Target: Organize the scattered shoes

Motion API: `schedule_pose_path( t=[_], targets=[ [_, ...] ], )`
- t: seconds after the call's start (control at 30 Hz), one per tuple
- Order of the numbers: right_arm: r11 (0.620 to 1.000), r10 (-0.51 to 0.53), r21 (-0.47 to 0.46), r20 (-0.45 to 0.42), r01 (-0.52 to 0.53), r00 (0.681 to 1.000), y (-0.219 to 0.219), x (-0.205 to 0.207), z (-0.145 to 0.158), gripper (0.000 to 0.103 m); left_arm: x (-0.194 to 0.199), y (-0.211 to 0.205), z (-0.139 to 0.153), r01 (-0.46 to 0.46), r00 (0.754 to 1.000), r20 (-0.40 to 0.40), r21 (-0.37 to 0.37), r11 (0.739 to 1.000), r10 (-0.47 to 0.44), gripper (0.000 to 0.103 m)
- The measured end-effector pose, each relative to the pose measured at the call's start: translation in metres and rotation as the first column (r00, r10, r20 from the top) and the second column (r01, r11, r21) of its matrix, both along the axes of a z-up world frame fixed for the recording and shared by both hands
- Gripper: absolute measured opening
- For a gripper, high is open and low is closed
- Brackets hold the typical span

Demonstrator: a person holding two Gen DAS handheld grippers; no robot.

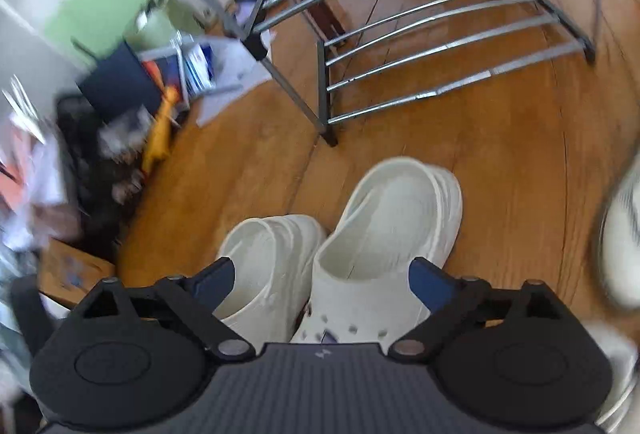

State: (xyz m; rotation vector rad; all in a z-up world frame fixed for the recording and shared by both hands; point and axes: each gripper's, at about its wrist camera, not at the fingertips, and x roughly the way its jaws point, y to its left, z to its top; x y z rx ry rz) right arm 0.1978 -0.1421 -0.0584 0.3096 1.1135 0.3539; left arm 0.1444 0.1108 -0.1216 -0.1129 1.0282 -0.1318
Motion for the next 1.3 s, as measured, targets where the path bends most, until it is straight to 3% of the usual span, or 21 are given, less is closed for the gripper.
schedule_pose_path(
  t=[0.03, 0.1, 0.13, 0.2, 0.23, 0.3, 0.4, 0.47, 0.63, 0.67, 0.77, 0.87, 0.93, 0.97, 1.0, 1.03, 1.07, 1.1, 1.17, 1.3],
  targets=[
    [0.997, 0.051, -0.052, -0.010, -0.052, 0.999, 0.015, 0.012, -0.005, 0.091, 0.000, 0.003, 0.000, -0.001, 1.000, -0.003, -0.014, 1.000, 0.001, 0.101],
    [0.988, 0.102, -0.109, -0.045, -0.106, 0.994, 0.031, 0.025, -0.016, 0.075, -0.001, 0.006, -0.002, -0.004, 1.000, -0.006, -0.036, 0.999, 0.004, 0.102],
    [0.978, 0.147, -0.130, -0.110, -0.161, 0.983, 0.042, 0.037, -0.029, 0.071, -0.002, 0.007, -0.004, -0.007, 1.000, -0.008, -0.047, 0.999, 0.007, 0.103],
    [0.973, 0.150, -0.146, -0.199, -0.180, 0.968, 0.050, 0.045, -0.046, 0.045, -0.002, 0.008, -0.007, -0.017, 1.000, -0.017, -0.072, 0.997, 0.015, 0.103],
    [0.968, 0.159, -0.151, -0.255, -0.202, 0.954, 0.055, 0.045, -0.056, 0.045, -0.002, 0.009, -0.009, -0.021, 1.000, -0.022, -0.083, 0.996, 0.019, 0.103],
    [0.943, 0.236, -0.188, -0.210, -0.276, 0.949, 0.066, 0.035, -0.050, 0.028, -0.003, 0.009, -0.012, -0.026, 0.999, -0.028, -0.100, 0.995, 0.023, 0.103],
    [0.876, 0.374, -0.253, -0.185, -0.412, 0.909, 0.084, 0.019, -0.040, 0.021, -0.002, 0.011, -0.014, -0.032, 0.999, -0.034, -0.115, 0.993, 0.029, 0.103],
    [0.795, 0.481, -0.278, -0.253, -0.539, 0.840, 0.093, 0.012, -0.030, 0.018, -0.001, 0.012, -0.015, -0.038, 0.999, -0.040, -0.127, 0.991, 0.033, 0.103],
    [0.711, 0.525, -0.336, -0.331, -0.618, 0.784, 0.094, 0.006, -0.003, 0.015, -0.003, 0.017, -0.012, -0.032, 0.999, -0.037, -0.151, 0.988, 0.027, 0.103],
    [0.713, 0.528, -0.324, -0.335, -0.622, 0.781, 0.091, 0.005, 0.002, 0.013, -0.003, 0.018, -0.011, -0.038, 0.999, -0.035, -0.159, 0.987, 0.033, 0.103],
    [0.780, 0.483, -0.259, -0.327, -0.569, 0.812, 0.088, 0.014, 0.007, 0.003, 0.000, 0.026, -0.010, -0.077, 0.997, -0.048, -0.211, 0.974, 0.068, 0.103],
    [0.851, 0.423, -0.179, -0.324, -0.494, 0.846, 0.087, 0.027, 0.002, 0.002, 0.003, 0.034, -0.016, -0.115, 0.992, -0.078, -0.248, 0.962, 0.099, 0.103],
    [0.880, 0.377, -0.150, -0.354, -0.450, 0.856, 0.078, 0.033, -0.003, 0.007, 0.004, 0.036, -0.021, -0.131, 0.989, -0.101, -0.229, 0.965, 0.110, 0.103],
    [0.894, 0.354, -0.137, -0.369, -0.427, 0.859, 0.074, 0.035, -0.006, 0.014, 0.004, 0.037, -0.023, -0.136, 0.987, -0.113, -0.216, 0.967, 0.114, 0.103],
    [0.892, 0.351, -0.151, -0.363, -0.427, 0.863, 0.074, 0.035, -0.004, 0.026, 0.004, 0.038, -0.024, -0.138, 0.986, -0.117, -0.216, 0.967, 0.115, 0.103],
    [0.889, 0.349, -0.167, -0.357, -0.426, 0.867, 0.074, 0.034, -0.002, 0.030, 0.004, 0.042, -0.025, -0.153, 0.983, -0.131, -0.234, 0.960, 0.125, 0.103],
    [0.886, 0.347, -0.182, -0.350, -0.426, 0.870, 0.075, 0.033, -0.001, 0.050, 0.004, 0.045, -0.026, -0.167, 0.980, -0.145, -0.242, 0.956, 0.134, 0.103],
    [0.886, 0.343, -0.190, -0.342, -0.422, 0.875, 0.074, 0.032, 0.002, 0.080, 0.004, 0.048, -0.027, -0.181, 0.977, -0.160, -0.249, 0.952, 0.144, 0.103],
    [0.900, 0.312, -0.231, -0.253, -0.371, 0.916, 0.065, 0.017, 0.017, 0.100, 0.004, 0.055, -0.027, -0.198, 0.974, -0.161, -0.258, 0.946, 0.160, 0.103],
    [0.936, 0.216, -0.257, -0.120, -0.240, 0.969, 0.040, -0.013, 0.017, 0.100, 0.004, 0.061, -0.027, -0.184, 0.976, -0.169, -0.278, 0.943, 0.140, 0.103]
  ],
)
